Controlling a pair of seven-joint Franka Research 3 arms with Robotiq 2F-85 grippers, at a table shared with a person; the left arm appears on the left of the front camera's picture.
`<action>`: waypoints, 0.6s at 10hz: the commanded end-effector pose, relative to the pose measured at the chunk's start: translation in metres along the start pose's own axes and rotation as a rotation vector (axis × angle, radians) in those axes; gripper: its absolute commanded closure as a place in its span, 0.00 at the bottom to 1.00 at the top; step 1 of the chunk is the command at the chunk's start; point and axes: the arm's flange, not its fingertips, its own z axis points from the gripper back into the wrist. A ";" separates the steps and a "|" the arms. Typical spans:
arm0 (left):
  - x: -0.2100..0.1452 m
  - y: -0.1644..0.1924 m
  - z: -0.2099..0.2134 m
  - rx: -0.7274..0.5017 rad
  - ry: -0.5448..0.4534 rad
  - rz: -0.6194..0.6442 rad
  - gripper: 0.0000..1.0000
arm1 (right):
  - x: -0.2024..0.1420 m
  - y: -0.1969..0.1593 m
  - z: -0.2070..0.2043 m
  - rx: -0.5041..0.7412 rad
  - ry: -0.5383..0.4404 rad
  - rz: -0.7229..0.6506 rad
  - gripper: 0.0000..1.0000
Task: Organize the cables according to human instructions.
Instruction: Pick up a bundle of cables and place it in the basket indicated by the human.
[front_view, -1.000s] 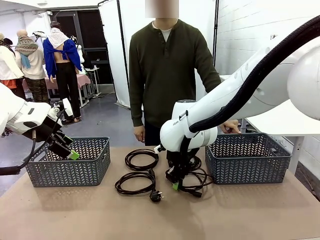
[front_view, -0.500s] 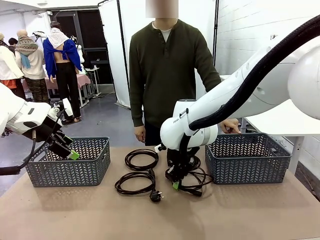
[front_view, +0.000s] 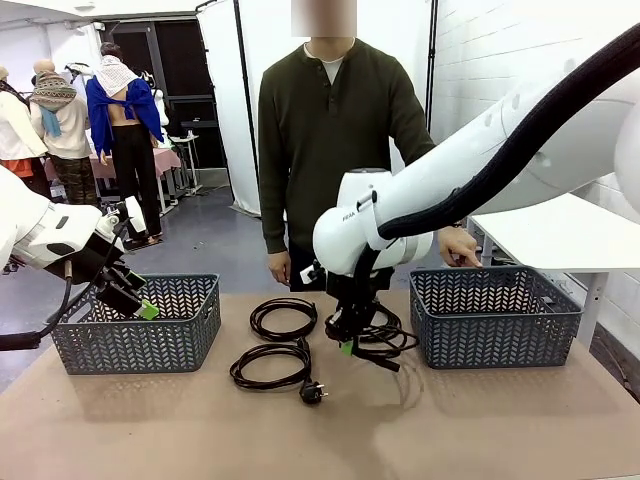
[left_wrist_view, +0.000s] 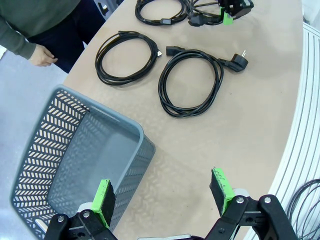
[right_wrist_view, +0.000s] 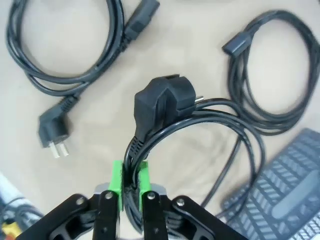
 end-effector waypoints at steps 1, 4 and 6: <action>-0.004 -0.001 0.000 -0.006 -0.005 0.007 0.00 | 0.010 0.008 0.027 -0.029 -0.007 0.039 1.00; -0.004 -0.001 0.000 -0.006 -0.005 0.007 0.00 | 0.016 0.019 0.072 -0.014 -0.063 0.263 1.00; -0.004 -0.001 0.000 -0.006 -0.005 0.007 0.00 | 0.020 0.007 0.096 -0.057 -0.061 0.423 1.00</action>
